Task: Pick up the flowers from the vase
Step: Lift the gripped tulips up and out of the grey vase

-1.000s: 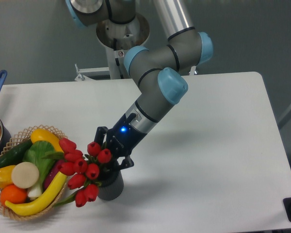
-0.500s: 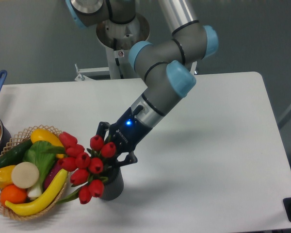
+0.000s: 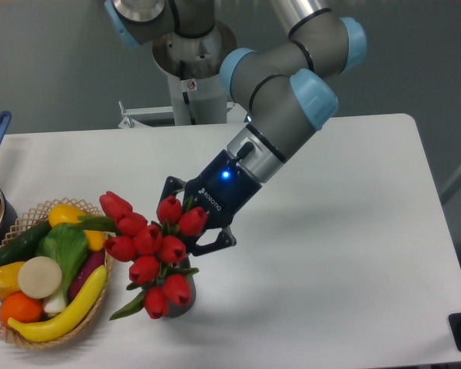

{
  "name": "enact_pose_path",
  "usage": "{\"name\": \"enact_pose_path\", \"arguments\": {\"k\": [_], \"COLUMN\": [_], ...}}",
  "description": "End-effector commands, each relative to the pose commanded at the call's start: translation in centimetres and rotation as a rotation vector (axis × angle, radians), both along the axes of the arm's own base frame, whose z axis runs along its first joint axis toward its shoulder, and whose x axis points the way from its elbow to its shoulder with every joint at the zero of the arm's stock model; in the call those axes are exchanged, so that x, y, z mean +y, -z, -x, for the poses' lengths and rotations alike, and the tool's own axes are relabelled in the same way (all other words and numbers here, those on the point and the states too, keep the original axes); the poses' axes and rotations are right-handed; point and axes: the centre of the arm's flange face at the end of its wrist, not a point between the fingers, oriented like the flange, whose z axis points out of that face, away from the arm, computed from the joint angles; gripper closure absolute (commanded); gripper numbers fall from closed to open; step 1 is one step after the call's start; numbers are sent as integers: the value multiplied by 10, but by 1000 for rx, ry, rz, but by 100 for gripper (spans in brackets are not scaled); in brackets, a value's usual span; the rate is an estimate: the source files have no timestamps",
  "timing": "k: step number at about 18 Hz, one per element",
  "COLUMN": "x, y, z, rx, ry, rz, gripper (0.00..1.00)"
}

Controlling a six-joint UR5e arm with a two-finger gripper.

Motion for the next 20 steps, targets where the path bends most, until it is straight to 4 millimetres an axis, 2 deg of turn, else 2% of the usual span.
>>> {"name": "enact_pose_path", "arguments": {"k": [3, 4, 9, 17, 20], "x": [-8, -18, -37, -64, -75], "y": [-15, -26, -47, -74, -74], "z": [2, 9, 21, 55, 75], "rx": [-22, -24, -64, -37, -19], "ry": [-17, -29, -67, -130, -158], "rz": [-22, -48, -80, -121, -126], "gripper": [65, 65, 65, 65, 65]}}
